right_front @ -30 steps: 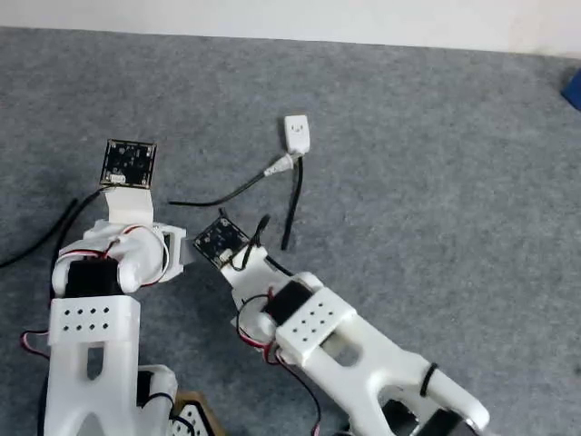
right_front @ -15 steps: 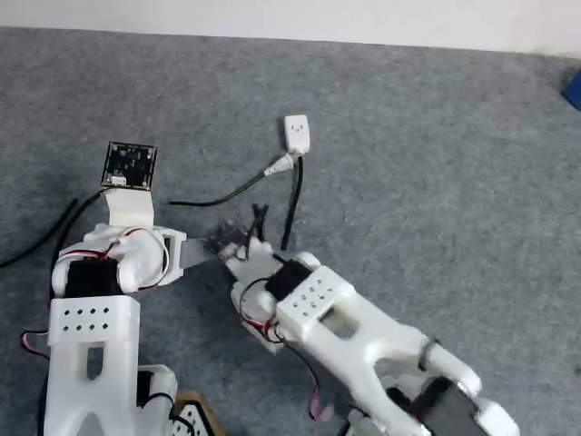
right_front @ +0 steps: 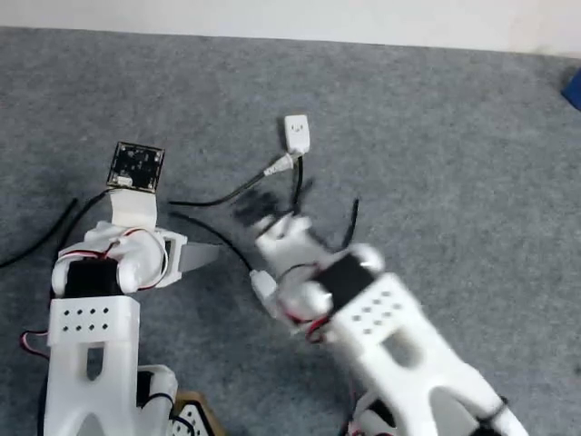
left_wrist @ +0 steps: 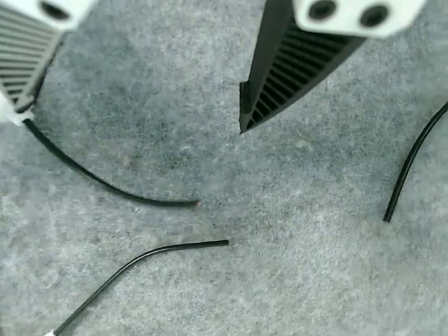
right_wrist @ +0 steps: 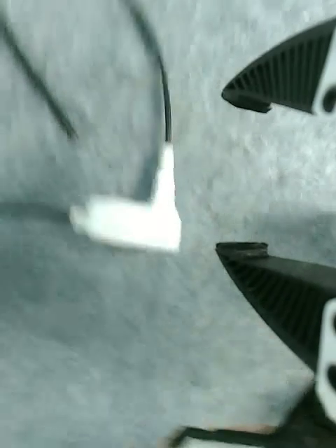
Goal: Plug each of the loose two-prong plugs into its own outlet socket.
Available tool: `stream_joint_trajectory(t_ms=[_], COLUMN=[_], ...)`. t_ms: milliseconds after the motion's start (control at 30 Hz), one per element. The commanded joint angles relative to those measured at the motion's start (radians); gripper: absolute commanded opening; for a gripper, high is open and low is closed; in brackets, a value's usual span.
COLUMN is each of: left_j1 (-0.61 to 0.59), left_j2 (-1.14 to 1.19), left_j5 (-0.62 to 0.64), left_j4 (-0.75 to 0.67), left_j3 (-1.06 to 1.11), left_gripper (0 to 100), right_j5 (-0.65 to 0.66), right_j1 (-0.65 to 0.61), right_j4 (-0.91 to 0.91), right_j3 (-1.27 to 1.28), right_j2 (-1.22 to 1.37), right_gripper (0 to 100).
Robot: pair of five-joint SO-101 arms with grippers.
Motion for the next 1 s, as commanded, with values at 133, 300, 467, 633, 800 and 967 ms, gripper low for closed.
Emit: stream_joint_trajectory(t_ms=[133,300,467,633,800,967], left_j1=[0.283,0.469,0.479,0.467,0.455,0.49], left_j2=[-0.001,0.117,0.341,0.438,0.449,0.456], left_j5=[-0.015,-0.169,-0.385,-0.855,-1.343,-1.444], left_j4=[0.034,-0.029,-0.075,-0.026,0.003,-0.103], left_j3=[-0.044,-0.042,-0.101,-0.166,-0.166,-0.134], left_gripper=[43,42,42,42,42,42], right_j5=[-0.025,-0.031,-0.025,-0.023,-0.023,-0.023], right_j1=[0.479,0.375,0.344,0.343,0.343,0.343], right_j4=[-0.122,-0.335,-0.386,-0.424,-0.432,-0.433], right_j3=[0.111,0.375,0.463,0.472,0.475,0.475], right_j2=[-0.071,-0.108,-0.13,-0.131,-0.13,-0.13], right_gripper=[28.7,28.7,28.7,28.7,28.7,28.7])
